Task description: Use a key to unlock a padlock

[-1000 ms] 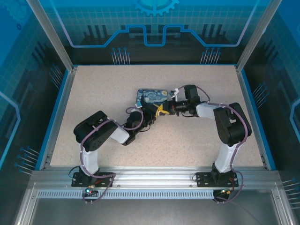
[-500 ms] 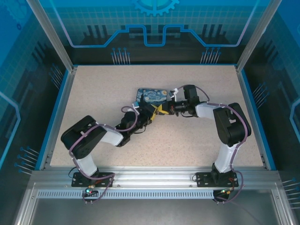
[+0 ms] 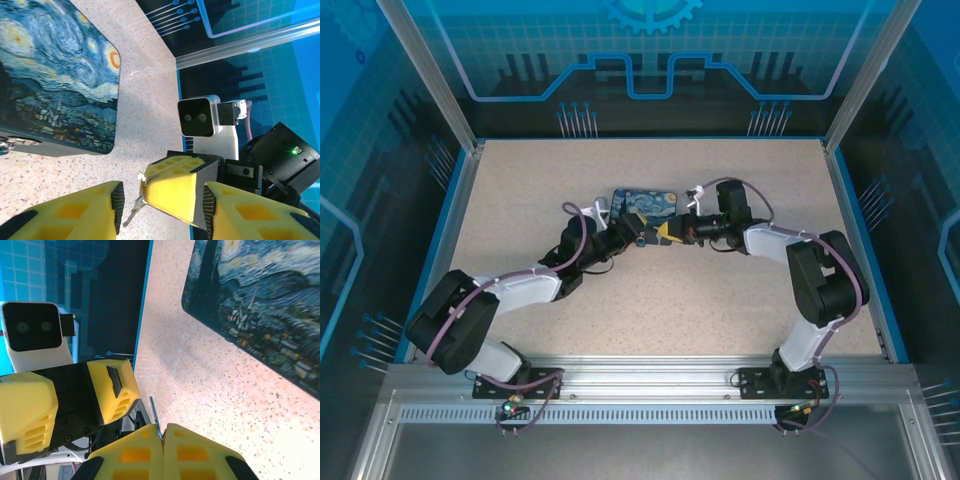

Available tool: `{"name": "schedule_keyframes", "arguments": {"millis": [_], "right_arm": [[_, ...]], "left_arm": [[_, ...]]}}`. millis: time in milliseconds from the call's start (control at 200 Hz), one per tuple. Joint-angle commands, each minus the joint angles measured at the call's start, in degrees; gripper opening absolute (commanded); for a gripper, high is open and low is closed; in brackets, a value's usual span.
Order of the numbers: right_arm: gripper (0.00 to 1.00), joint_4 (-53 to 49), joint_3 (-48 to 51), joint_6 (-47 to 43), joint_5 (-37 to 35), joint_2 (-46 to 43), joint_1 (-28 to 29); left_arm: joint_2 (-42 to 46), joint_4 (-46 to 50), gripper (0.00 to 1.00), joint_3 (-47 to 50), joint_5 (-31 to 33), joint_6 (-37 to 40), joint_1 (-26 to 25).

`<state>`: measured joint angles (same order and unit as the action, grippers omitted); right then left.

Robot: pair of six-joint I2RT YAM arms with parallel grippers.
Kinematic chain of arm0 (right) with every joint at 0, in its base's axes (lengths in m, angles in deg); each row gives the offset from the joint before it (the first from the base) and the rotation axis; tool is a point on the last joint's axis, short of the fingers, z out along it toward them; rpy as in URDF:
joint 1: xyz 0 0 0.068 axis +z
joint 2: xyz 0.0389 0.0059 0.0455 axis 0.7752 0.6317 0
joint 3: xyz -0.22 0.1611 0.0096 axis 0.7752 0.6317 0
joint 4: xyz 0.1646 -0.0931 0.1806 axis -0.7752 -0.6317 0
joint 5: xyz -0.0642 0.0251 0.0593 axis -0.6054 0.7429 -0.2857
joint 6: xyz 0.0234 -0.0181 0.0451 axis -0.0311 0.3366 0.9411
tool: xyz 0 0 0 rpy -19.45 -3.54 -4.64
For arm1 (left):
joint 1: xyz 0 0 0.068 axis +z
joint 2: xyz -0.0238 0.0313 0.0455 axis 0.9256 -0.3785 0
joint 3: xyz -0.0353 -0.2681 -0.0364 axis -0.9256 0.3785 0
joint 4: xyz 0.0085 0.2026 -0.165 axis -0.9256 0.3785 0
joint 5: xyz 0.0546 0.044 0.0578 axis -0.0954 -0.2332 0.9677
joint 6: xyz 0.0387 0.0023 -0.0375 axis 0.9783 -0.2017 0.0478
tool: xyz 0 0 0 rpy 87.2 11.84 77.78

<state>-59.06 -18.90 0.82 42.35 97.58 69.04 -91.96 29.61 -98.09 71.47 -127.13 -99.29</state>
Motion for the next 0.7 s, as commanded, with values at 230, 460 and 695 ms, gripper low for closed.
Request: {"name": "schedule_keyframes", "arguments": {"millis": [230, 460, 695], "right_arm": [[0.00, 1.2, -1.7, 0.9, 0.8, -3.1, 5.7], [0.00, 0.4, -1.7, 1.3, -0.3, -4.6, 6.3], [0.00, 1.8, -1.7, 2.7, -0.7, -4.5, 6.7]], "left_arm": [[-0.4, -1.7, 0.42, 0.7, -1.6, -0.1, -1.1], [-0.6, -3.1, 0.40, 2.2, -0.1, -1.2, -1.1], [-1.7, -6.3, 0.23, 2.3, -0.5, -2.8, -1.2]]}}
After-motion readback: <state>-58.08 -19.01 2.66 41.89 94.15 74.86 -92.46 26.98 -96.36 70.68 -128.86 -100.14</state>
